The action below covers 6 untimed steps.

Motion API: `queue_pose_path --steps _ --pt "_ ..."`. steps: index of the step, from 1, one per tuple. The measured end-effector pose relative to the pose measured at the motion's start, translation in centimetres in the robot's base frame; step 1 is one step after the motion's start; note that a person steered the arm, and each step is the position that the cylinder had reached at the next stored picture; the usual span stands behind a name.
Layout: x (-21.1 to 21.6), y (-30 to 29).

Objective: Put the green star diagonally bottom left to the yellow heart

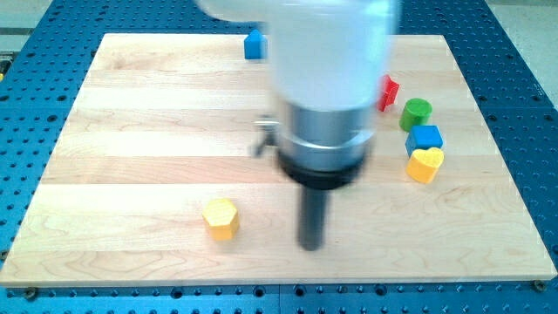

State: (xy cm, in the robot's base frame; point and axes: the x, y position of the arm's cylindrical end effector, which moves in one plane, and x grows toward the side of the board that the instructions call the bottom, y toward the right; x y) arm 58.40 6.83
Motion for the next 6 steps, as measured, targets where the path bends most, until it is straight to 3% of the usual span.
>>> queue_pose_path --steps 1,2,4,6 --pt "-5.8 7.4" --pt "-9.4 5.8" --pt "-11.7 2.7" --pt "-4.0 -2.0"
